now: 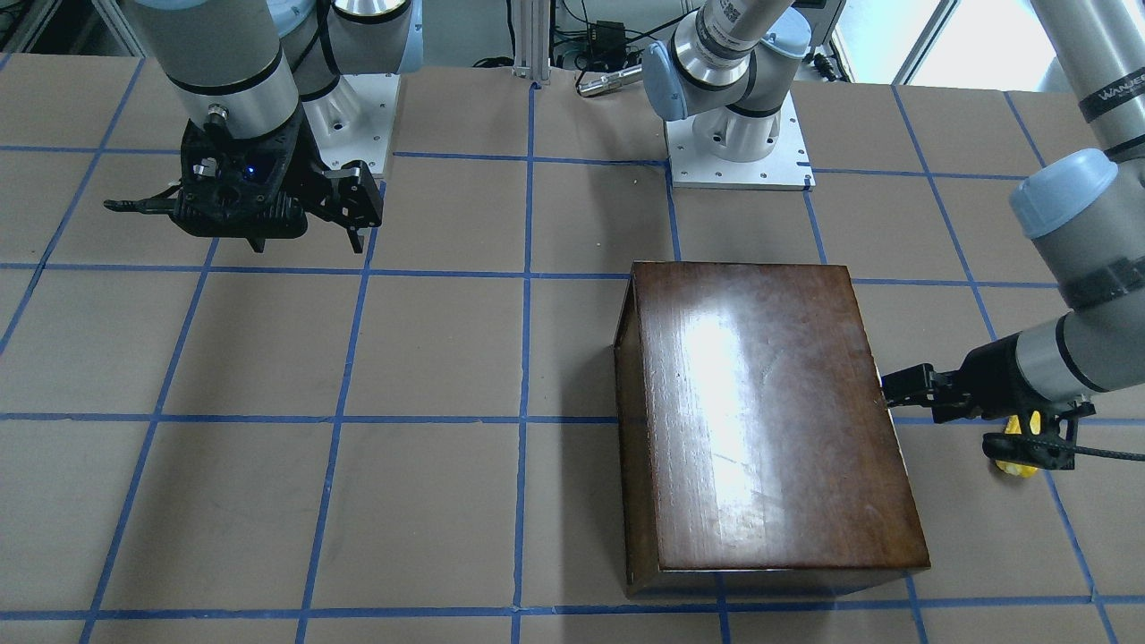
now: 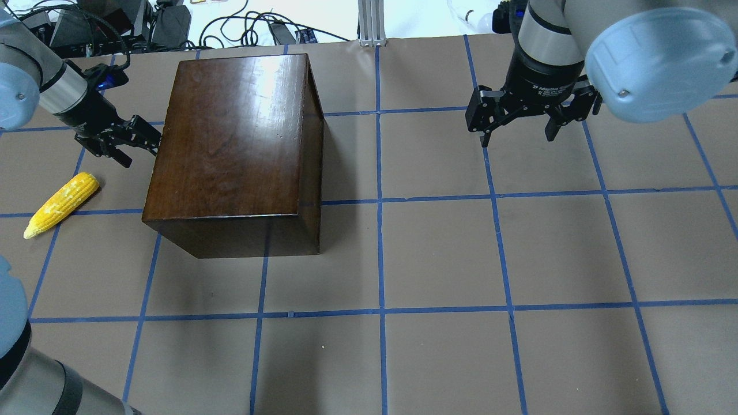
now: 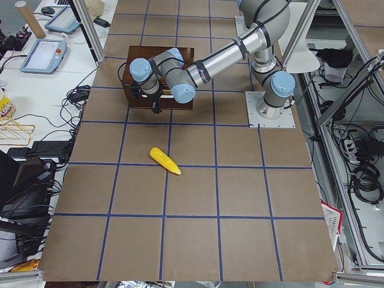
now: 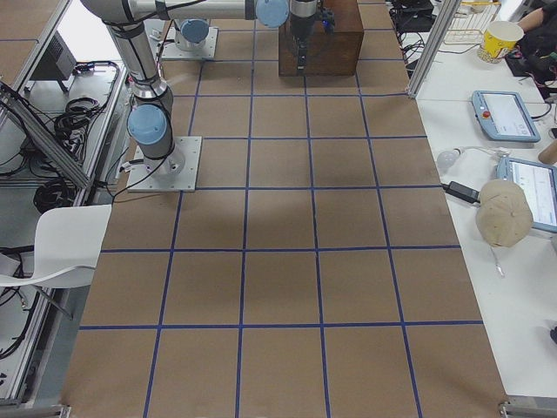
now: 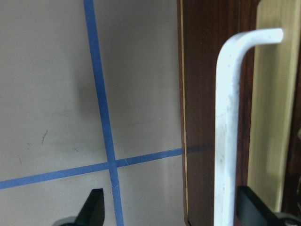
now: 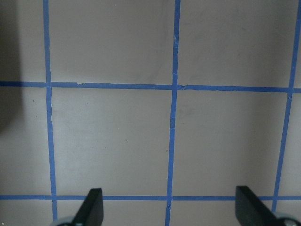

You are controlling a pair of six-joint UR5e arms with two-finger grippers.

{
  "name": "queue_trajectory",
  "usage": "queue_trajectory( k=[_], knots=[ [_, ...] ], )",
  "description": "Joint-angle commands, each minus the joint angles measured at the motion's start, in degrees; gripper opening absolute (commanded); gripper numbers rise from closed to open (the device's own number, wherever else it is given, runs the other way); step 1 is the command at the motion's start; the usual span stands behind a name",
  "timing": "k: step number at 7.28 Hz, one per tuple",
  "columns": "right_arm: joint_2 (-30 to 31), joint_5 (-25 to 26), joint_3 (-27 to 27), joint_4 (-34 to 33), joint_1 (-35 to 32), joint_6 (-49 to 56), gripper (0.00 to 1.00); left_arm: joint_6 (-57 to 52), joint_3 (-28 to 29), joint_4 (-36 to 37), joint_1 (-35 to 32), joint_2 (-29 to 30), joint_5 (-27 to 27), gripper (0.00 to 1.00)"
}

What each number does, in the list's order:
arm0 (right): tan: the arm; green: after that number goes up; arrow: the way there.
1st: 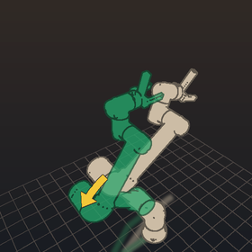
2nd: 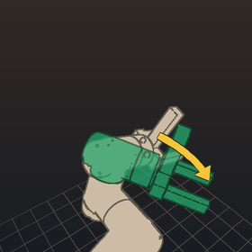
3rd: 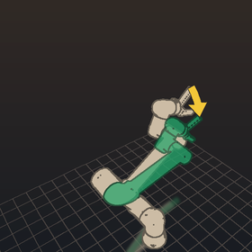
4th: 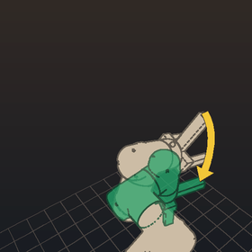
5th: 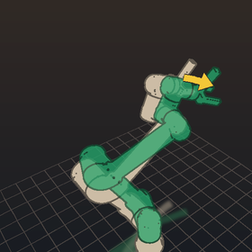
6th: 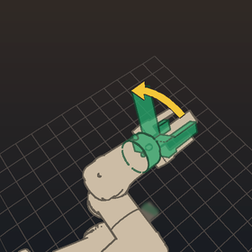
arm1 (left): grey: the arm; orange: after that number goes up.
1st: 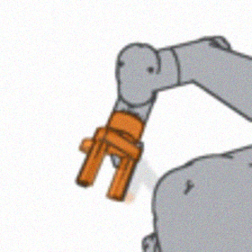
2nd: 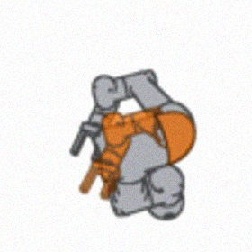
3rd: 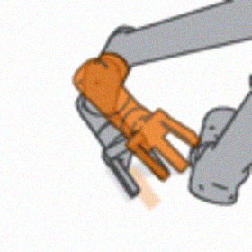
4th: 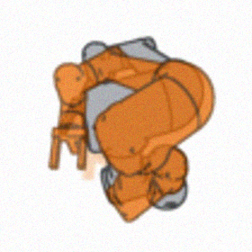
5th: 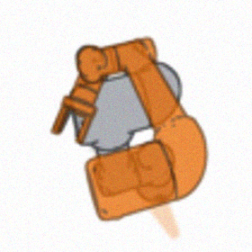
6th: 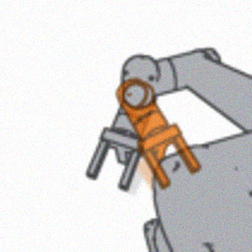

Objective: Open drawer and put corn inside
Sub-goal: 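Close the left gripper on the white drawer handle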

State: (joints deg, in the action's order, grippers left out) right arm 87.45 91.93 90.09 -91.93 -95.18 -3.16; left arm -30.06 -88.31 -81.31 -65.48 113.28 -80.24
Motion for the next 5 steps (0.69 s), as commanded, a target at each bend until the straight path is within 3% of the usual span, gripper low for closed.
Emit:
queue_trajectory(
  k=[1,5],
  knots=[
    [0.0,0.0,0.0,0.0,0.0,0.0,1.0,-0.26,-0.02,1.32,0.18,0.36,-0.09,1.0],
    [0.0,0.0,0.0,0.0,0.0,0.0,1.0,-1.14,0.07,4.32,1.83,0.72,-0.18,1.0]
  ],
)
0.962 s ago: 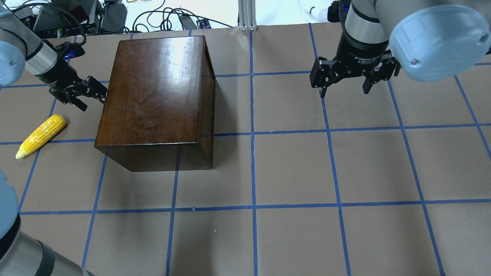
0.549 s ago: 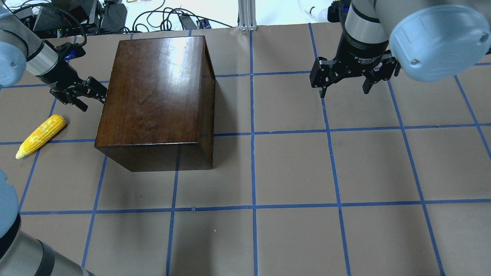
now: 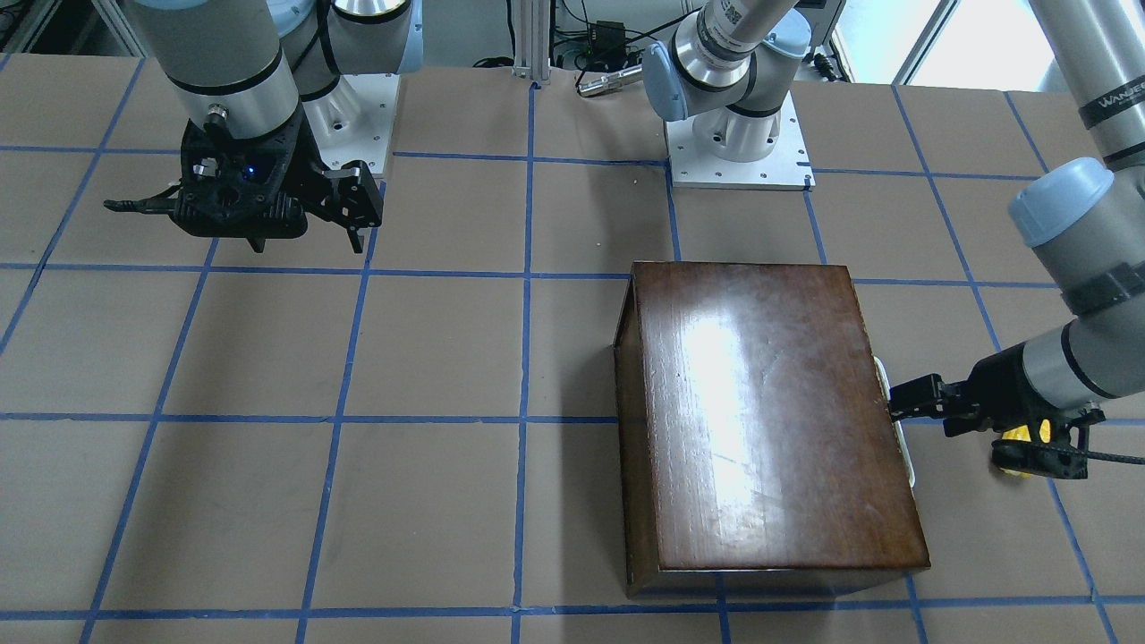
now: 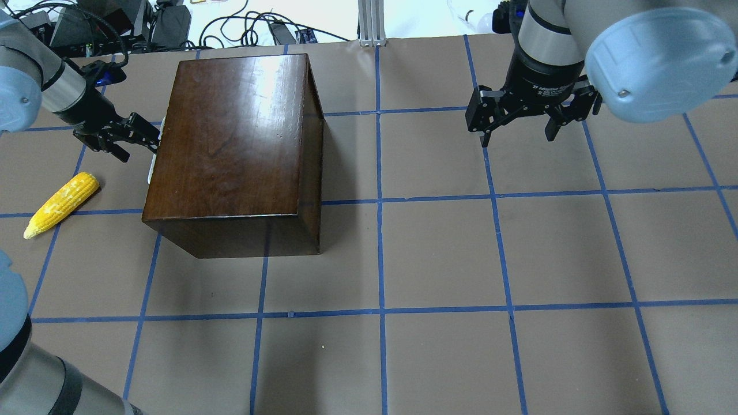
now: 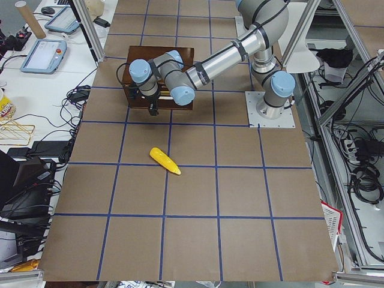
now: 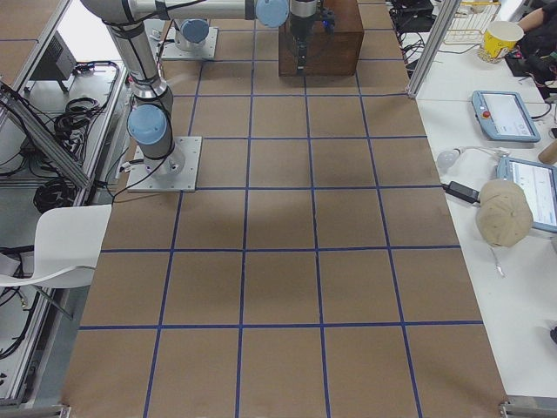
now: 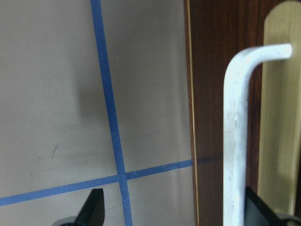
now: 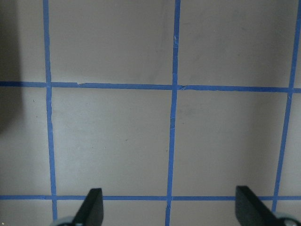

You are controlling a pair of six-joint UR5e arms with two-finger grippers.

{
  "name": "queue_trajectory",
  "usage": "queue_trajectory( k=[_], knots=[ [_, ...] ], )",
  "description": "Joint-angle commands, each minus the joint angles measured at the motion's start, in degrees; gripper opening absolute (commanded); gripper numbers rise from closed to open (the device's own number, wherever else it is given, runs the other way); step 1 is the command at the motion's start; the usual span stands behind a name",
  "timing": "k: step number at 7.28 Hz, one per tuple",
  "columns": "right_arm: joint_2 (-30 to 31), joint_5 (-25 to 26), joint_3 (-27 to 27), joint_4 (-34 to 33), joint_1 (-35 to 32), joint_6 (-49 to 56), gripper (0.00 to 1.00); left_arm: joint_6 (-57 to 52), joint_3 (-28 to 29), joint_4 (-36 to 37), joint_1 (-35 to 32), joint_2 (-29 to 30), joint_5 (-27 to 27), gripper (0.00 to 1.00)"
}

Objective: Open drawer and put corn inside
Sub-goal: 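Close the left gripper on the white drawer handle, then pull the drawer outward from the box with the left gripper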

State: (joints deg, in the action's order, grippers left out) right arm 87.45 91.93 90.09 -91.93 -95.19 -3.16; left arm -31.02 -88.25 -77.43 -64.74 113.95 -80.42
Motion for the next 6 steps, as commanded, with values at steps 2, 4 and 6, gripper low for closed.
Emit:
queue_trajectory(
  k=[2,4,6],
  knots=[
    [0.0,0.0,0.0,0.0,0.0,0.0,1.0,-2.03,0.1,0.44,3.04,0.05,0.0,1.0],
    [0.0,0.0,0.0,0.0,0.0,0.0,1.0,-2.21,0.27,0.44,3.92,0.05,-0.09,1.0],
    [0.0,0.0,0.0,0.0,0.0,0.0,1.0,-2.21,0.27,0.44,5.06,0.05,-0.09,1.0]
  ],
)
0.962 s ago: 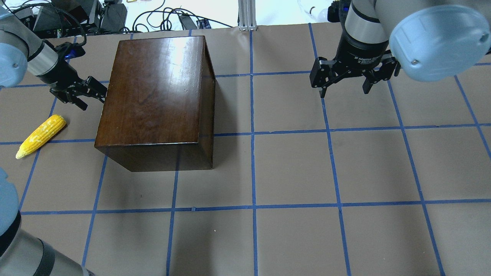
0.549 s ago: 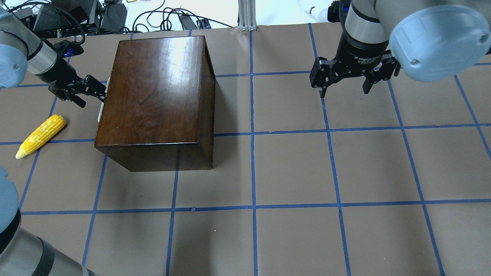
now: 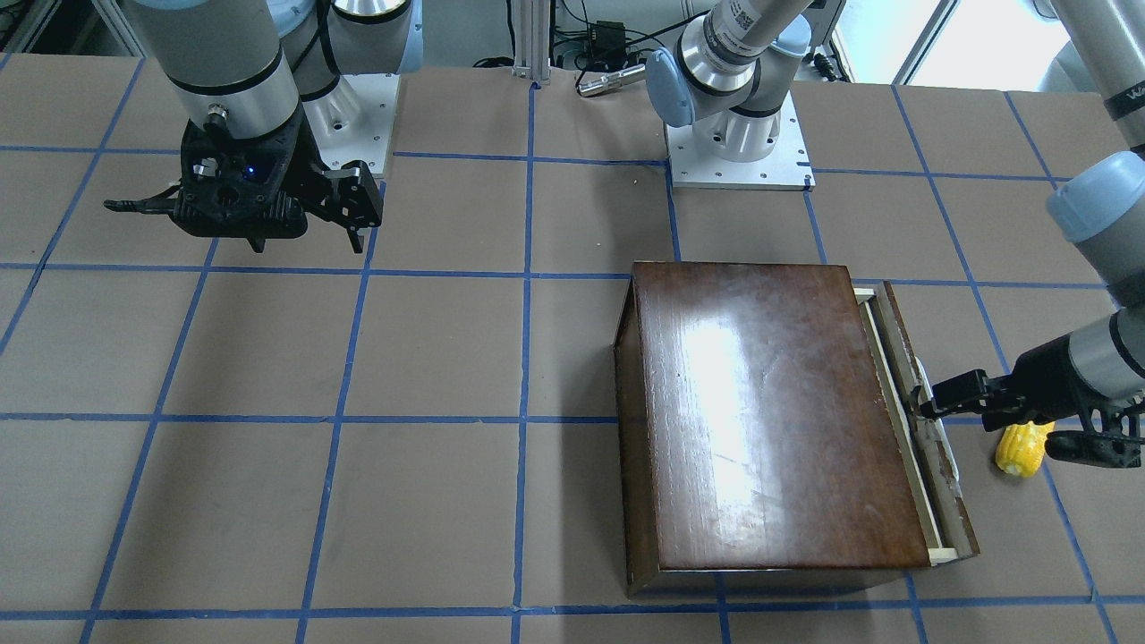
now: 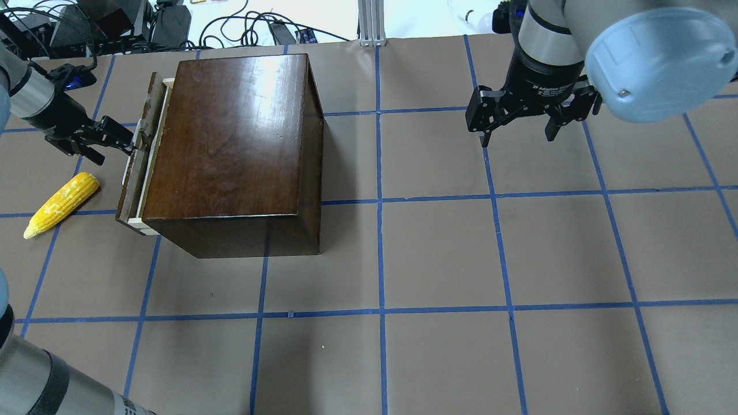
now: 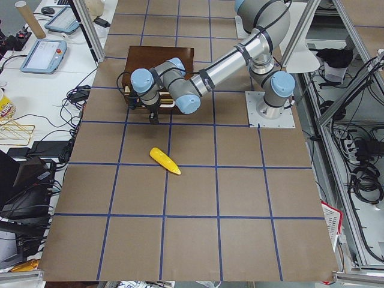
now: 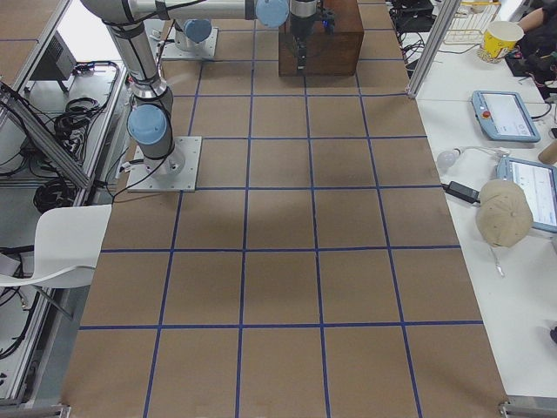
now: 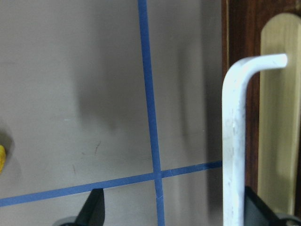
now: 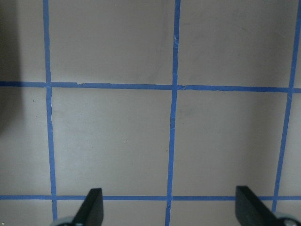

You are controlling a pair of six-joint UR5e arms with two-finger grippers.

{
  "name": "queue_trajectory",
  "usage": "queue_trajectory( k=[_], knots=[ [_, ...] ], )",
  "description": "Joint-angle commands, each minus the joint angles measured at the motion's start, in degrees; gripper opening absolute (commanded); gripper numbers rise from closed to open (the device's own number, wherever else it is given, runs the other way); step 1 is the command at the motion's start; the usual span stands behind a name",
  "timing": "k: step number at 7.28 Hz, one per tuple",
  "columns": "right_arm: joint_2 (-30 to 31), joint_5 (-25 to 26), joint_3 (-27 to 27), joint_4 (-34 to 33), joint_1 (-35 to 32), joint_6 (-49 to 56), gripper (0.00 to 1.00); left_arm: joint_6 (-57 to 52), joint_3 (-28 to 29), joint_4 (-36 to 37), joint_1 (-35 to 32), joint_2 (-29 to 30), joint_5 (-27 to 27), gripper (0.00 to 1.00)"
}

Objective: Open drawer and put corn inside
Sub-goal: 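Pull the drawer outward from the box with the left gripper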

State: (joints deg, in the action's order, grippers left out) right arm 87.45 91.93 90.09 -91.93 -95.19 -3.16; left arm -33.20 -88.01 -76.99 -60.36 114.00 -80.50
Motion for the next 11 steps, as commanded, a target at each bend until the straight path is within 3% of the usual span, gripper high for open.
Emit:
queue_trajectory(
  k=[1,8,11],
  knots=[
    [0.0,0.0,0.0,0.0,0.0,0.0,1.0,-0.03,0.03,0.0,0.85,0.0,-0.01,1.0],
    [0.0,0.0,0.0,0.0,0.0,0.0,1.0,-0.03,0.47,0.88,1.03,0.35,-0.18,1.0],
    [0.0,0.0,0.0,0.0,0.0,0.0,1.0,-1.24,0.73,1.23,4.19,0.7,-0.1,1.0]
  ],
)
